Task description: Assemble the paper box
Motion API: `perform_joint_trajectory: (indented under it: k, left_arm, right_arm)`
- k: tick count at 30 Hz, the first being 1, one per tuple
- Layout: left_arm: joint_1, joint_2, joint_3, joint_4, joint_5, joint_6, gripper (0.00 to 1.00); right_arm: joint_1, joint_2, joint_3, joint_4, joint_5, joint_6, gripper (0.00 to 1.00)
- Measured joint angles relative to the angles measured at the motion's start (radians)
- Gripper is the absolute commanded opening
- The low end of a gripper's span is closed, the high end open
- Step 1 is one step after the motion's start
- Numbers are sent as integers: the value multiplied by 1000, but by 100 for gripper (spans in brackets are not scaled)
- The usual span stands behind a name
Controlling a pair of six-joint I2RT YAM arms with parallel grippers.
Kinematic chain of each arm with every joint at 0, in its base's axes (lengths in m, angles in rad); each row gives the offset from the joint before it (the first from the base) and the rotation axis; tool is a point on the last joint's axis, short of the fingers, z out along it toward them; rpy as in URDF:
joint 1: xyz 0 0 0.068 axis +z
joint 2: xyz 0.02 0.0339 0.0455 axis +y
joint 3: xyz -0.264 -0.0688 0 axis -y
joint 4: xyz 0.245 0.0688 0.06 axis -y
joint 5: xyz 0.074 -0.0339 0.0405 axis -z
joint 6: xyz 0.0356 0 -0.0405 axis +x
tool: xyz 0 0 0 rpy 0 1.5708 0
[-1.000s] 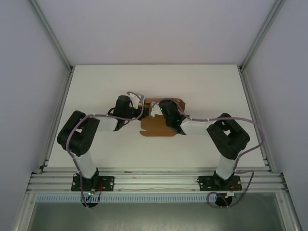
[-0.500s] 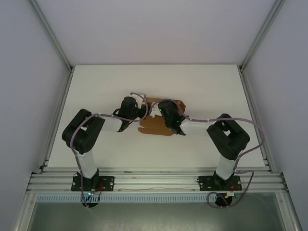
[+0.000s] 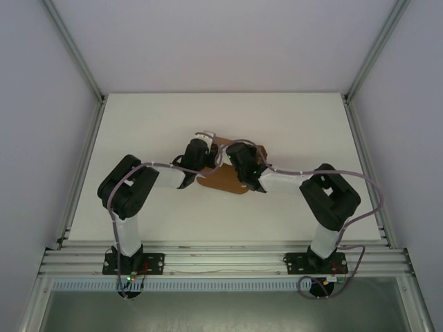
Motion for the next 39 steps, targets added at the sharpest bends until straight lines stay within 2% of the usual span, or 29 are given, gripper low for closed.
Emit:
perform_joint_trajectory:
  k: [2,6,7,8,9,12,15,18,20,25,33,39]
  left_arm:
    - [1,0,0,0,-11,8,0]
    - [1,-5,-12,9,0,39,0]
    - [2,-9,-19,13,15,53,0]
    - [2,-14,-25,14,31,64,0]
    - [2,-19,-32,16,51,78,0]
    - [2,-41,-58,19,139,113,0]
    - [1,-62,-79,15,253,139,0]
    - [1,-77,-95,11,350,164,0]
    - [0,-79,-98,9,381,180,0]
    - [-5,-79,-97,-9,412,214,0]
    - [-12,-75,-53,-80,425,251,0]
    - [-16,-65,-44,-80,428,252,0]
  right_arm:
    - [-2,-31,1,-55,-30,52,42]
    - [-37,-146,1,-187,-135,172,56]
    - [-54,-185,1,-227,-176,209,65]
    - [-71,-225,3,-264,-219,245,68]
    - [-90,-262,8,-303,-268,279,75]
    - [-159,-369,24,-375,-443,395,82]
    - [-233,-399,61,-414,-618,522,83]
    - [-298,-354,142,-468,-777,614,79]
    - [-319,-292,208,-504,-857,656,72]
    - [-322,-117,336,-608,-1012,696,68]
    - [-322,65,422,-711,-1135,717,63]
    - [-322,113,442,-742,-1143,733,57]
